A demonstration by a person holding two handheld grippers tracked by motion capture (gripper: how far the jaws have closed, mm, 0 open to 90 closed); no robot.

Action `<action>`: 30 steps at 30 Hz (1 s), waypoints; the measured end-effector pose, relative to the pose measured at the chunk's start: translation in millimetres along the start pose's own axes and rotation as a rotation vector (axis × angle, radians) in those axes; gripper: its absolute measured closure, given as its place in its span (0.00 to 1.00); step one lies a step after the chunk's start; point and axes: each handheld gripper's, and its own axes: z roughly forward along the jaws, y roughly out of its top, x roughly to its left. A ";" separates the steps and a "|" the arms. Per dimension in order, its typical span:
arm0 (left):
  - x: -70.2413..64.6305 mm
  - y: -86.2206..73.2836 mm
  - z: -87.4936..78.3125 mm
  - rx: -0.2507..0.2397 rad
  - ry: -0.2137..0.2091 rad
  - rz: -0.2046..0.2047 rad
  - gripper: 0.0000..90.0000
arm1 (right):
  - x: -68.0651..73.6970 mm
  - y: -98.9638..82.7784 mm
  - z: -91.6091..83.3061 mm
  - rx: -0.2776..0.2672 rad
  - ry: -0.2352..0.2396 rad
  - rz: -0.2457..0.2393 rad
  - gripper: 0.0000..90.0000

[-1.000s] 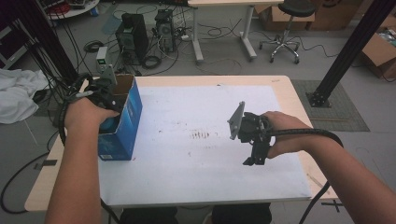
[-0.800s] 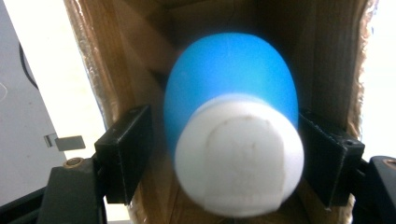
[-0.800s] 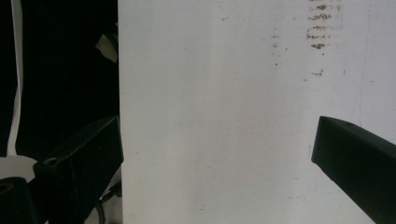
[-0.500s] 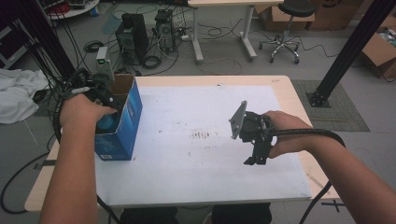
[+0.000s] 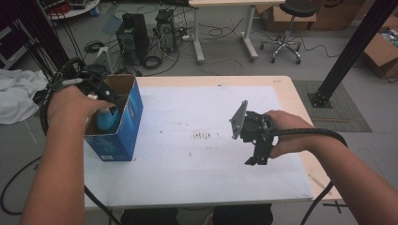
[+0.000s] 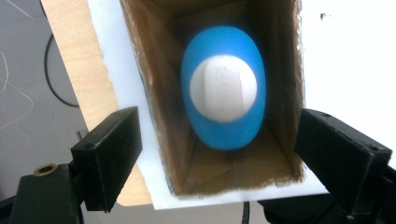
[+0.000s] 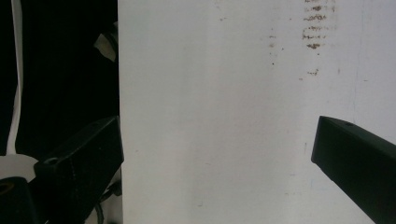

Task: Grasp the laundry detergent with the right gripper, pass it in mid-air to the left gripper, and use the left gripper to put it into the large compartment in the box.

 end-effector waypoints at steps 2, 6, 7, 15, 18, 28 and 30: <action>0.0 -0.8 -2.1 0.003 0.000 0.002 0.17 | 0.0 0.3 -0.3 -0.001 0.001 0.000 0.02; 0.1 -3.7 -8.9 -0.003 -0.002 0.012 0.16 | 0.3 1.2 -1.3 -0.001 -0.001 -0.002 0.02; 0.2 -4.5 -10.8 -0.005 -0.002 0.016 0.15 | 0.2 1.3 -1.3 0.001 -0.001 -0.004 0.02; -4.1 -9.9 -28.3 -0.010 0.001 0.052 0.09 | 1.0 0.1 -1.0 -0.001 0.001 0.002 0.02; -7.5 -11.6 -34.2 -0.025 0.005 0.072 0.09 | 1.3 0.0 -0.8 0.001 0.001 0.003 0.02; -22.6 -15.3 -50.2 -0.033 -0.001 0.158 0.02 | 2.4 -2.4 -4.4 0.001 -0.003 0.008 0.02; -26.0 -16.2 -55.6 -0.043 -0.001 0.182 0.00 | 2.5 -3.7 -5.7 -0.001 -0.006 0.015 0.02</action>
